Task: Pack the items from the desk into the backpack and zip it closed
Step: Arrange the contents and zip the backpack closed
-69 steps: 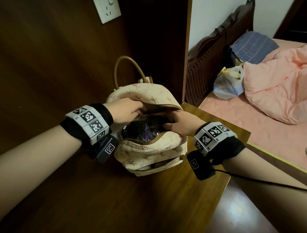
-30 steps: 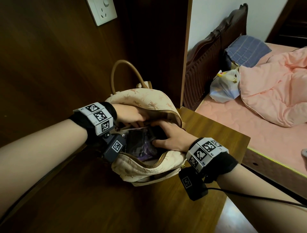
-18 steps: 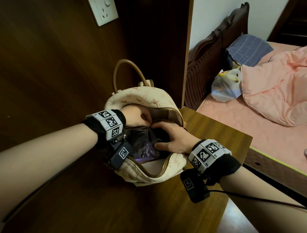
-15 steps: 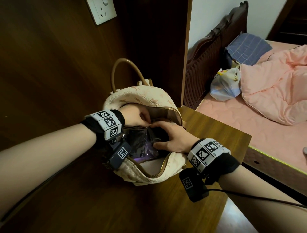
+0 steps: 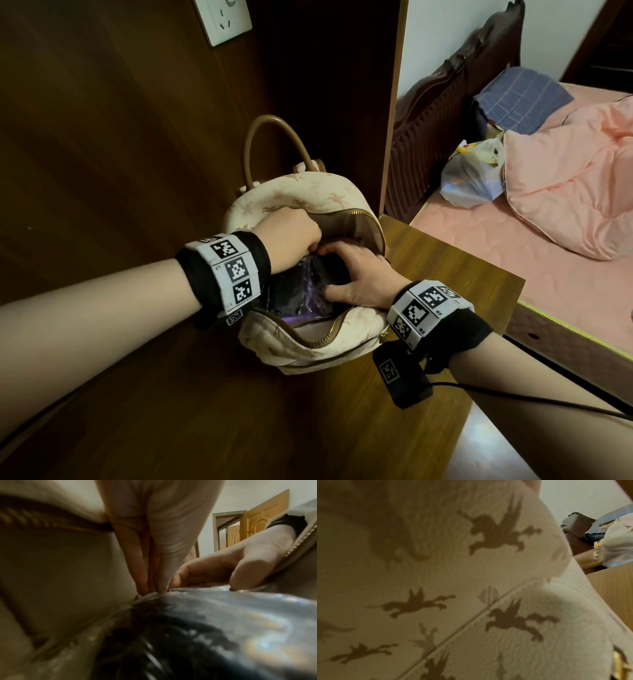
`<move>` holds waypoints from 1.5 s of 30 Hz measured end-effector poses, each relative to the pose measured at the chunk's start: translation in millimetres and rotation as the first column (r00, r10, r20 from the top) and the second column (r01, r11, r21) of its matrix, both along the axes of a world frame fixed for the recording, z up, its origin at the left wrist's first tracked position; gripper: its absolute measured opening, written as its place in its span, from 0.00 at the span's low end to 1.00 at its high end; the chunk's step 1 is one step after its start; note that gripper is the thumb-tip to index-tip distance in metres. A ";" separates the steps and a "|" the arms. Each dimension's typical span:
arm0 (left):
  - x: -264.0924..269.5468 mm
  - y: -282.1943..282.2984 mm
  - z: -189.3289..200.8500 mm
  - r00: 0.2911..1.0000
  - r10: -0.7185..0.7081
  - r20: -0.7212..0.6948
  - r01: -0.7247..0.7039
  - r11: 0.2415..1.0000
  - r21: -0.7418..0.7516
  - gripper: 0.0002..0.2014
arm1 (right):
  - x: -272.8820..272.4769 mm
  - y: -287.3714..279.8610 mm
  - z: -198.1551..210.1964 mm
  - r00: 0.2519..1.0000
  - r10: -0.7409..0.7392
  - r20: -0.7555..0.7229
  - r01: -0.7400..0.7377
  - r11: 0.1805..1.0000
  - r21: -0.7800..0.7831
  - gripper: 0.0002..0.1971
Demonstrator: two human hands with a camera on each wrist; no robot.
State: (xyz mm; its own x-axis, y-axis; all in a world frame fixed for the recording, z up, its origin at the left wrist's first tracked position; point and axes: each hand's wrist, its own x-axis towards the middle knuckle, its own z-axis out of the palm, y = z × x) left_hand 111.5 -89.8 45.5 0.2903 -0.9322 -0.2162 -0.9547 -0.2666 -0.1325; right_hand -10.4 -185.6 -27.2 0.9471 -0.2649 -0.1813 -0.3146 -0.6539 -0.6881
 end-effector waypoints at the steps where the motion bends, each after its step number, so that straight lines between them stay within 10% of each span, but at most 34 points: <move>1: -0.5 0.9 1.9 1.000 0.007 0.014 -0.007 1.000 -0.012 0.12 | -0.2 0.3 0.4 1.000 -0.001 0.001 0.001 1.000 -0.003 0.35; 45: 16.0 -5.7 6.9 0.997 0.067 -0.024 -0.064 0.993 0.102 0.12 | -3.7 3.5 3.3 0.999 0.021 0.039 -0.021 1.000 -0.009 0.32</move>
